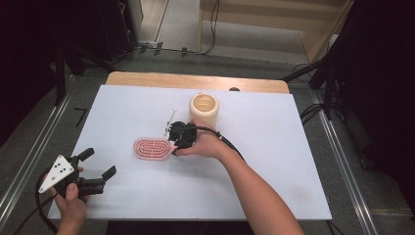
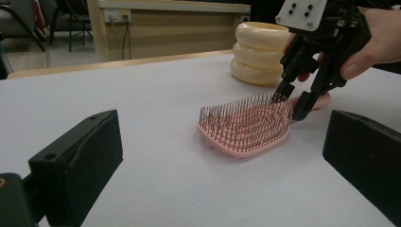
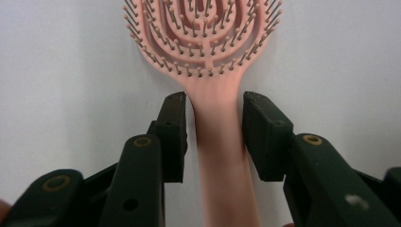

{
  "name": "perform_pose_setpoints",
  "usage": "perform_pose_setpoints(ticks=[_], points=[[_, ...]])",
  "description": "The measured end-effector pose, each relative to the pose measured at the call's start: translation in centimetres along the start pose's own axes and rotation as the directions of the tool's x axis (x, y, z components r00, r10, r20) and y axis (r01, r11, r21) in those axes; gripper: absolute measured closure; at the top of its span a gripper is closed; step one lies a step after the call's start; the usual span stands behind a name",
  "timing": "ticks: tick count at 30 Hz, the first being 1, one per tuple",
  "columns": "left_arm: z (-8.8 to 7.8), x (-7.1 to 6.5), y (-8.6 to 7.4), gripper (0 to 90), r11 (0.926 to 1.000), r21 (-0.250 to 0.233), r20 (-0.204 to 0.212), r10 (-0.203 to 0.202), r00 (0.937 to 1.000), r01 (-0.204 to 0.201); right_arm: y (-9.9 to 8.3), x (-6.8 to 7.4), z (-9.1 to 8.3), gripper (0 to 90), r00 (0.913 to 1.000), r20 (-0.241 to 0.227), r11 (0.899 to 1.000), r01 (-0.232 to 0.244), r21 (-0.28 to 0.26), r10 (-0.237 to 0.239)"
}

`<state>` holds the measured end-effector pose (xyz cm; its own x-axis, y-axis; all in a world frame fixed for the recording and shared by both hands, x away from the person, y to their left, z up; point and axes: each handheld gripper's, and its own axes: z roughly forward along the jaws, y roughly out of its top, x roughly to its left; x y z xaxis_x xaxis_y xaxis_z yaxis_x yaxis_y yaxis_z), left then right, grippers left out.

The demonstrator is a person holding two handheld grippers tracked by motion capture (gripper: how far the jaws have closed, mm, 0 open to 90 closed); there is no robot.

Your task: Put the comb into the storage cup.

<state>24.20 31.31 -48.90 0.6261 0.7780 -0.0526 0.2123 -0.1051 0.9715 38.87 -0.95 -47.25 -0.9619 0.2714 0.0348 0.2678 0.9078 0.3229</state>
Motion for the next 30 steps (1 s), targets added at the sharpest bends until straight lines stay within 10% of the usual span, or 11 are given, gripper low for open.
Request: perform_pose_setpoints(ticks=[21, 30], points=[[0.02, -0.03, 0.00, 0.0, 1.0000, 0.001, 0.000, 0.001, 1.0000, -0.001, 0.74, 0.54, 0.53, 67.7, 0.9987, 0.030, 0.998, 0.040, 0.051, -0.041], [0.03, -0.01, 0.00, 0.0, 1.0000, 0.001, 0.000, 0.002, 1.0000, -0.002, -0.11, 0.34, 0.31, 67.9, 0.9988, 0.006, 0.998, 0.048, -0.031, -0.048]])
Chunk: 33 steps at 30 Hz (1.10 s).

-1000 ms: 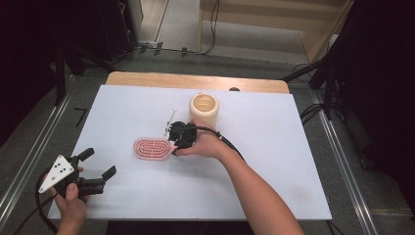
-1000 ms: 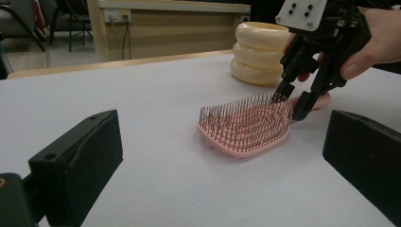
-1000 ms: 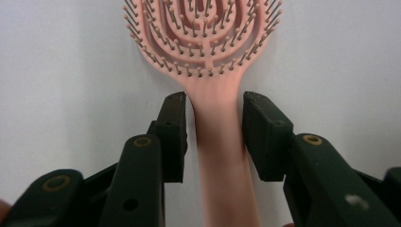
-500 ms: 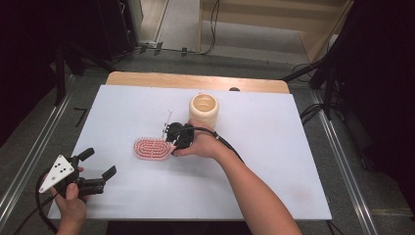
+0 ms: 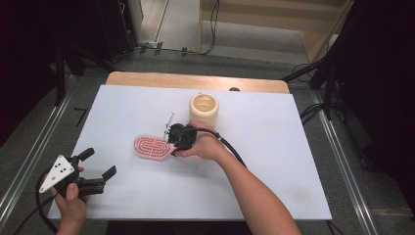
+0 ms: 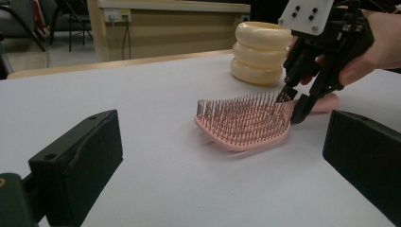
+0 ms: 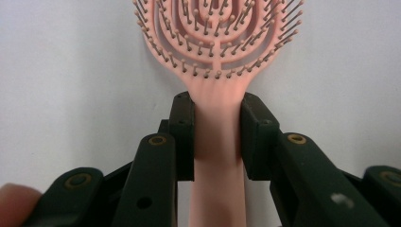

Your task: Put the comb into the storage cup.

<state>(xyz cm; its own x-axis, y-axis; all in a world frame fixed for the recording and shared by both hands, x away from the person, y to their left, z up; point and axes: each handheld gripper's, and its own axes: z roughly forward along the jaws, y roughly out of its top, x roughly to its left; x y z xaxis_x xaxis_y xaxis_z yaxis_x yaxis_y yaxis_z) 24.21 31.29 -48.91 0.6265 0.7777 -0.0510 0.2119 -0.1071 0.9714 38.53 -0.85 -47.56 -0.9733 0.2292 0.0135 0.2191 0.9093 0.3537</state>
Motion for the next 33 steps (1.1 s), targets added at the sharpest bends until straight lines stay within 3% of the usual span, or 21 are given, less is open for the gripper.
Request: perform_pose_setpoints(ticks=[3, 8, 10, 16, 17, 23, 33], points=[[0.0, 0.0, 0.0, 0.0, 1.0000, 0.000, 0.000, 0.000, 1.0000, 0.000, -0.2, 0.0, -0.3, 67.9, 0.9994, -0.015, 0.999, -0.030, -0.022, 0.030], [0.0, 0.0, 0.0, 0.0, 1.0000, -0.001, 0.000, 0.000, 1.0000, 0.000, -0.5, -0.1, -0.5, 67.9, 0.9992, -0.013, 0.997, -0.037, -0.061, 0.037], [0.0, 0.0, 0.0, 0.0, 1.0000, -0.001, 0.001, -0.001, 1.0000, 0.001, -0.7, -0.1, -0.9, 67.9, 0.9990, -0.015, 0.994, -0.044, -0.104, 0.043], [0.0, 0.0, 0.0, 0.0, 1.0000, -0.001, 0.000, 0.000, 1.0000, 0.000, -1.0, 0.0, -1.7, 67.9, 0.9978, -0.012, 0.986, -0.066, -0.156, 0.065], [0.0, 0.0, 0.0, 0.0, 1.0000, -0.001, -0.001, 0.000, 1.0000, 0.000, -1.1, 0.0, -2.0, 67.9, 0.9981, -0.002, 0.980, -0.061, -0.191, 0.062], [0.0, 0.0, 0.0, 0.0, 1.0000, -0.001, 0.000, 0.000, 1.0000, 0.000, -1.4, 0.1, -2.5, 67.9, 0.9955, 0.011, 0.969, -0.089, -0.232, 0.094], [0.0, 0.0, 0.0, 0.0, 1.0000, 0.000, 0.000, 0.000, 1.0000, 0.000, -2.0, -0.1, -3.6, 67.9, 0.9938, 0.009, 0.935, -0.101, -0.340, 0.111]])
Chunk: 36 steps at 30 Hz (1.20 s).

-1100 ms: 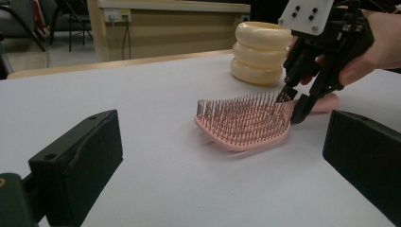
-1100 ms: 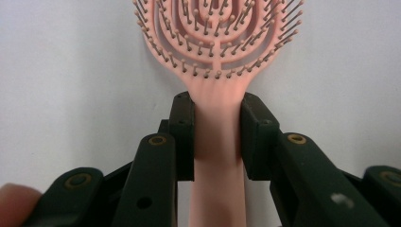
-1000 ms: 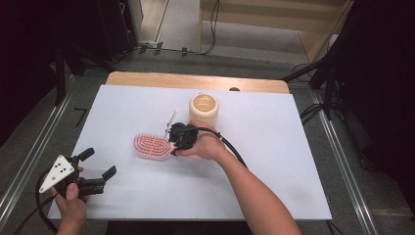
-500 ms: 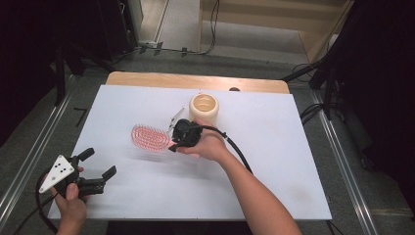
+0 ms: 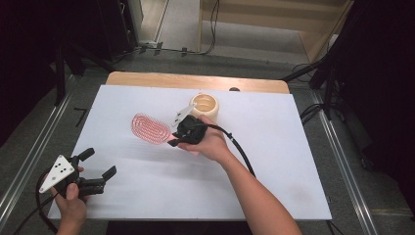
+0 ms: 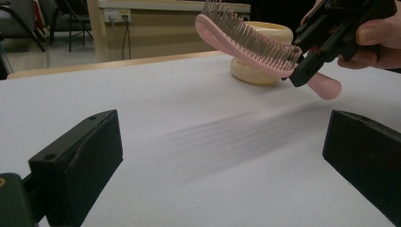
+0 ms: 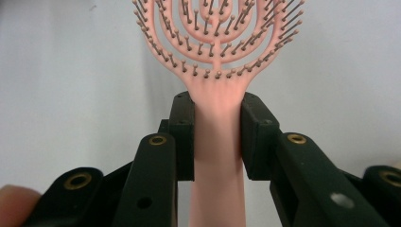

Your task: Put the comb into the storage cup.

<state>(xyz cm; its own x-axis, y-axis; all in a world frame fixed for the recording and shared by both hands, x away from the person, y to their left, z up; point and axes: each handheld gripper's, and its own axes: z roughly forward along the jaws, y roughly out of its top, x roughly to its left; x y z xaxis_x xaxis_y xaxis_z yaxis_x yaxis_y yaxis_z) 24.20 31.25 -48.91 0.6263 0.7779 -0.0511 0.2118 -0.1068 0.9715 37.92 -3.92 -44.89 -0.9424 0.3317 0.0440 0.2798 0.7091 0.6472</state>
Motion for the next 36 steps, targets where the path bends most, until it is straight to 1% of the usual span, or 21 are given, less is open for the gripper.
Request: perform_pose_setpoints(ticks=[1, 3, 5, 6, 8, 12, 16, 18, 20, 23, 25, 26, 29, 31, 34, 36], points=[[0.0, 0.0, 0.0, 0.0, 1.0000, 0.000, 0.000, 0.000, 1.0000, 0.000, 0.0, 0.0, 0.0, 67.9, 1.0000, 0.000, 1.000, 0.000, 0.000, 0.000], [0.0, 0.0, 0.0, 0.0, 1.0000, 0.000, 0.000, 0.000, 1.0000, 0.000, 0.0, 0.0, -0.2, 67.9, 1.0000, 0.006, 1.000, 0.002, -0.023, -0.002], [0.0, 0.0, 0.0, 0.0, 1.0000, 0.001, -0.001, -0.001, 1.0000, 0.001, 0.1, 0.1, -0.3, 67.9, 1.0000, 0.009, 1.000, 0.002, -0.026, -0.002], [0.0, -0.1, 0.0, 0.0, 1.0000, 0.001, 0.001, 0.000, 1.0000, 0.000, 0.1, 0.2, -0.5, 67.9, 0.9999, 0.011, 1.000, -0.008, -0.028, 0.009], [0.1, -0.1, 0.0, 0.0, 1.0000, 0.002, 0.003, 0.006, 1.0000, -0.006, 0.1, 0.2, -0.6, 67.9, 0.9998, 0.018, 0.999, 0.000, -0.050, 0.001], [0.1, -0.2, 0.1, 0.0, 1.0000, 0.003, 0.002, 0.005, 1.0000, -0.005, 0.0, 0.3, -0.9, 67.9, 0.9997, 0.025, 0.997, -0.006, -0.076, 0.008], [0.1, -0.2, 0.2, 0.0, 1.0000, -0.001, -0.001, 0.004, 1.0000, -0.004, -0.1, 0.4, -1.2, 67.9, 0.9991, 0.032, 0.994, -0.024, -0.105, 0.027], [0.2, -0.2, 0.3, 0.0, 0.9999, 0.006, -0.004, 0.012, 0.9999, -0.012, -0.2, 0.4, -1.6, 67.9, 0.9989, 0.038, 0.991, -0.023, -0.130, 0.028], [0.2, -0.3, 0.4, 0.0, 0.9997, 0.012, -0.002, 0.019, 0.9998, -0.019, -0.3, 0.5, -1.7, 67.9, 0.9988, 0.036, 0.990, -0.027, -0.138, 0.033], [0.3, -0.4, 0.5, 0.0, 0.9996, 0.017, -0.001, 0.021, 0.9998, -0.021, -0.7, 0.6, -2.2, 67.9, 0.9977, 0.048, 0.985, -0.040, -0.169, 0.049], [0.4, -0.4, 0.6, 0.0, 0.9997, 0.017, 0.004, 0.018, 0.9998, -0.018, -0.8, 0.6, -2.3, 67.9, 0.9975, 0.046, 0.984, -0.045, -0.173, 0.054], [0.5, -0.5, 0.6, 0.0, 0.9996, 0.018, 0.008, 0.020, 0.9998, -0.020, -1.0, 0.6, -2.4, 67.9, 0.9974, 0.046, 0.982, -0.047, -0.184, 0.056], [0.7, -0.9, 0.9, 0.0, 0.9993, 0.022, 0.018, 0.029, 0.9994, -0.030, -1.4, 0.7, -2.9, 67.9, 0.9966, 0.052, 0.979, -0.052, -0.199, 0.064], [1.0, -1.2, 1.0, 0.0, 0.9993, 0.022, 0.029, 0.030, 0.9991, -0.031, -1.7, 0.8, -3.1, 67.9, 0.9965, 0.058, 0.977, -0.047, -0.210, 0.060], [1.4, -1.6, 1.3, 0.0, 0.9989, 0.027, 0.042, 0.036, 0.9984, -0.038, -2.3, 1.0, -3.6, 67.9, 0.9952, 0.064, 0.971, -0.057, -0.231, 0.074], [1.7, -2.0, 1.5, 0.0, 0.9992, 0.021, 0.049, 0.033, 0.9983, -0.034, -2.7, 1.1, -3.9, 67.9, 0.9951, 0.057, 0.967, -0.064, -0.248, 0.080]])
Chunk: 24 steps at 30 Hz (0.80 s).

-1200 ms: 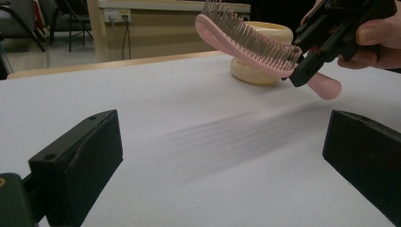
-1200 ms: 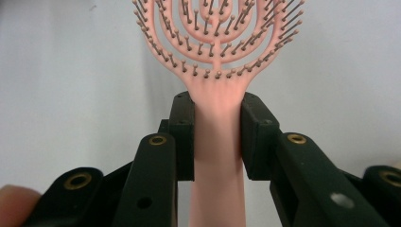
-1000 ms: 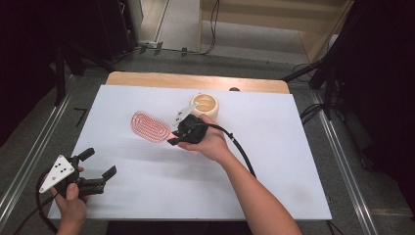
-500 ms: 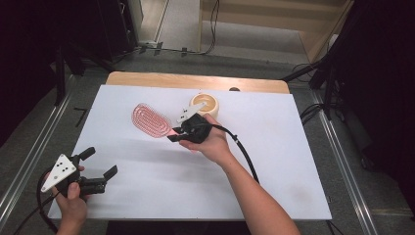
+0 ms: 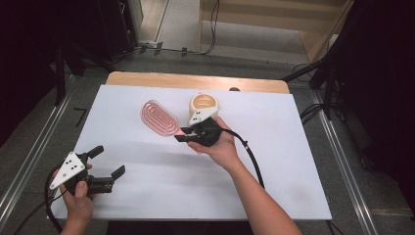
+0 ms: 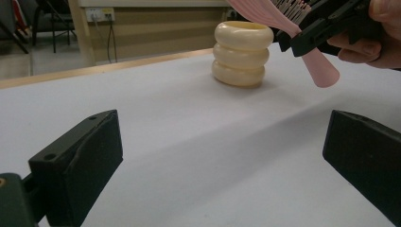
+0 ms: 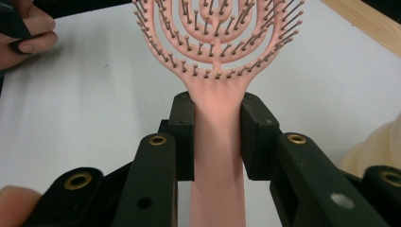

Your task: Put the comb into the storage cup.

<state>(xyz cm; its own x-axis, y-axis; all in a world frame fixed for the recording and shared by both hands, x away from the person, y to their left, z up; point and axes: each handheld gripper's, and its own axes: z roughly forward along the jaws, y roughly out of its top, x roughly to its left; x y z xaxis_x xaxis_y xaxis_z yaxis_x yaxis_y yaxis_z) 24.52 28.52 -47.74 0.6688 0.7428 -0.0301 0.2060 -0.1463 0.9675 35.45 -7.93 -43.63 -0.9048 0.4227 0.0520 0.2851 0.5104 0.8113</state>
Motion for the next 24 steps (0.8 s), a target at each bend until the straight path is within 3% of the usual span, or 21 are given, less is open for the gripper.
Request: perform_pose_setpoints(ticks=[9, 16, 24], points=[[1.2, -1.1, 1.1, 0.0, 0.9996, -0.002, 0.036, 0.029, 0.9989, -0.029, -1.6, 0.4, -1.6, 67.9, 0.9995, 0.021, 0.999, -0.025, -0.047, 0.026], [2.6, -2.0, 2.0, 0.0, 0.9997, -0.022, 0.067, 0.007, 0.9977, -0.006, -2.6, 0.8, -2.7, 67.9, 0.9986, 0.043, 0.997, -0.029, -0.076, 0.032], [4.5, -3.6, 3.3, 0.0, 0.9992, -0.036, 0.115, 0.023, 0.9931, -0.019, -3.8, 1.2, -3.8, 67.9, 0.9968, 0.059, 0.993, -0.047, -0.107, 0.053]])
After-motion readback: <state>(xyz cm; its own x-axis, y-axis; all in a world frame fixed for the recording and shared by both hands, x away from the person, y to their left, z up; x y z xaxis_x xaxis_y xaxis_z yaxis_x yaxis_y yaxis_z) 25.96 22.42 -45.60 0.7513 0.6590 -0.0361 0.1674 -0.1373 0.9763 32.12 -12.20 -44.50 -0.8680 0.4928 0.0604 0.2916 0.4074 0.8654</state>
